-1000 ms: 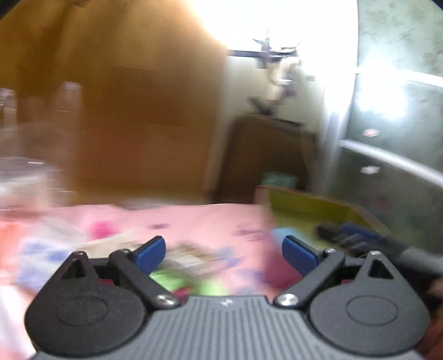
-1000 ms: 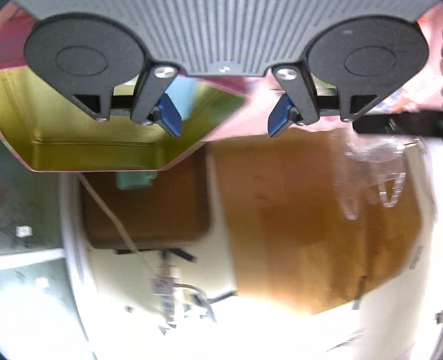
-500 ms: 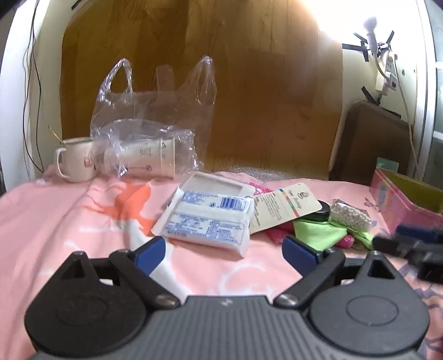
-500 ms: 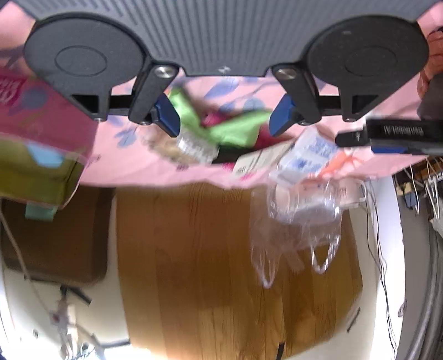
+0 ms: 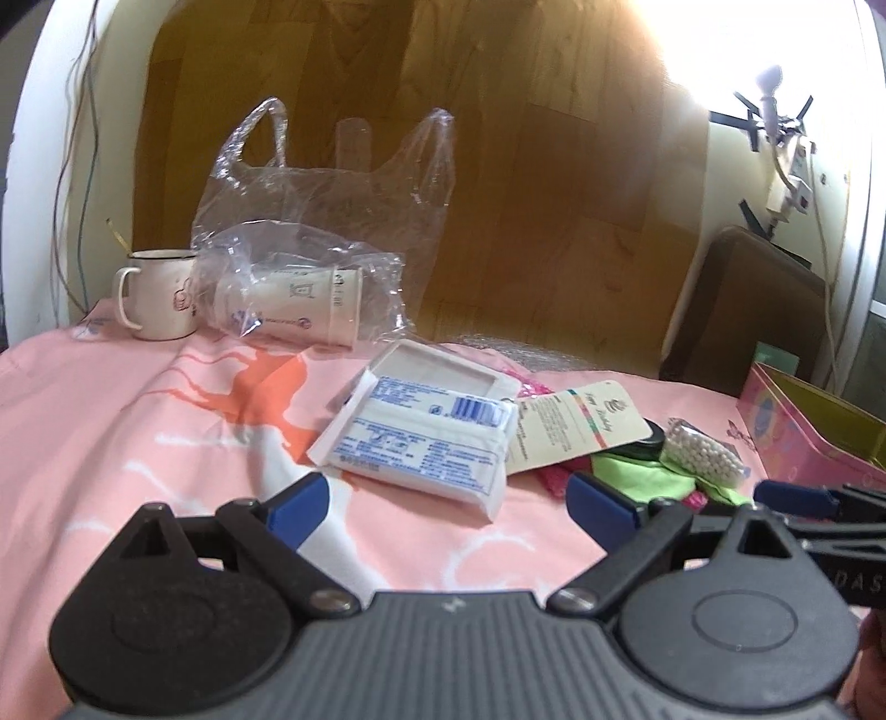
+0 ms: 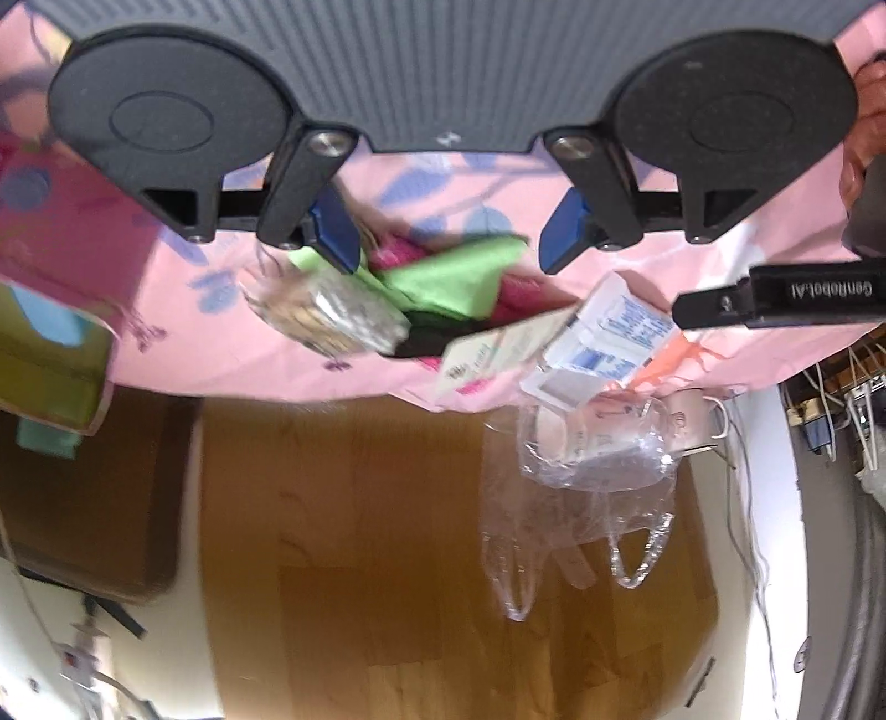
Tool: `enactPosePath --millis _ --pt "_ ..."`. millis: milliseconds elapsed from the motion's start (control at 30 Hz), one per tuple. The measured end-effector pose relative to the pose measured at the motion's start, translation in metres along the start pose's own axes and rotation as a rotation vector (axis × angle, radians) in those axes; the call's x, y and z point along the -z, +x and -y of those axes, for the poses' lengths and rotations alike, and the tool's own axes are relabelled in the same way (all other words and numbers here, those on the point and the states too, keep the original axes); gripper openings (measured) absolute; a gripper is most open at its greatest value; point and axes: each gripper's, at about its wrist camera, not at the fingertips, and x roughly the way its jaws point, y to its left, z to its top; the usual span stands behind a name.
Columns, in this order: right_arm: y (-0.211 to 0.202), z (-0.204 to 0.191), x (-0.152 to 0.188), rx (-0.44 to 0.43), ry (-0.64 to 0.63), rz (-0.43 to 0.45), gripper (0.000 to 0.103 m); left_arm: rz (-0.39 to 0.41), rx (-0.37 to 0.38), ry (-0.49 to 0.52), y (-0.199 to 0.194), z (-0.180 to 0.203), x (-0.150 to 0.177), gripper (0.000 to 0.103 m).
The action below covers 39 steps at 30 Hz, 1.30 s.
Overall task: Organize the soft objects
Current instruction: 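Grasp the Happy Birthday card with the right gripper, then lift the card with the right gripper toward the left gripper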
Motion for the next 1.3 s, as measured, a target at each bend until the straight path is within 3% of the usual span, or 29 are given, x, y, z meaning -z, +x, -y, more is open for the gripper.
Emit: enactPosePath --millis 233,433,533,600,733,900,1100,1300 --pt "0.032 -0.011 -0.031 -0.042 -0.046 -0.001 0.074 0.009 -0.03 -0.056 0.0 -0.009 -0.001 0.096" --pt "0.075 0.009 -0.049 -0.062 0.09 -0.079 0.073 0.014 -0.025 -0.052 0.001 -0.007 -0.001 0.096" --pt "0.086 0.011 -0.05 -0.089 0.132 -0.126 0.058 0.013 -0.023 -0.054 0.001 -0.007 -0.001 0.096" --pt "0.085 0.007 -0.05 -0.109 0.127 -0.139 0.024 0.012 -0.021 -0.063 0.001 -0.008 -0.002 0.096" --pt "0.072 -0.003 -0.046 -0.117 0.102 -0.127 0.02 0.006 -0.018 -0.081 0.002 -0.013 -0.003 0.096" --pt "0.029 -0.003 -0.039 -0.131 0.099 -0.058 0.008 0.003 -0.017 -0.105 0.002 -0.016 -0.004 0.098" --pt "-0.026 -0.005 -0.02 -0.118 -0.006 0.009 0.004 0.0 -0.022 -0.103 0.001 -0.014 -0.004 0.098" --pt "-0.048 -0.004 0.006 -0.178 -0.062 -0.055 0.008 -0.001 -0.032 -0.09 0.002 -0.013 -0.005 0.099"
